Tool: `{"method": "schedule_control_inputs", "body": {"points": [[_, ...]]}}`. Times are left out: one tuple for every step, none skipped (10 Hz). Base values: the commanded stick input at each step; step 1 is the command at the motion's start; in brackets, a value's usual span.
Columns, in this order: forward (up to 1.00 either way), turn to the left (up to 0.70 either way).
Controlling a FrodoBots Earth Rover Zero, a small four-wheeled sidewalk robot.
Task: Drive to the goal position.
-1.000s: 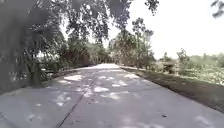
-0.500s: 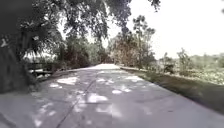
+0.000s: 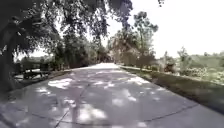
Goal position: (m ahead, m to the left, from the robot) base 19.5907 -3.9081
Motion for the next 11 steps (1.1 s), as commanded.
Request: {"method": "schedule_control_inputs", "body": {"points": [[0.85, 0.0], [0.85, 0.0], [0.85, 0.0], [0.85, 0.0], [0.85, 0.0], [0.85, 0.0], [0.85, 0.0], [0.85, 0.0], [0.85, 0.0], [0.85, 0.0], [0.85, 0.0]]}}
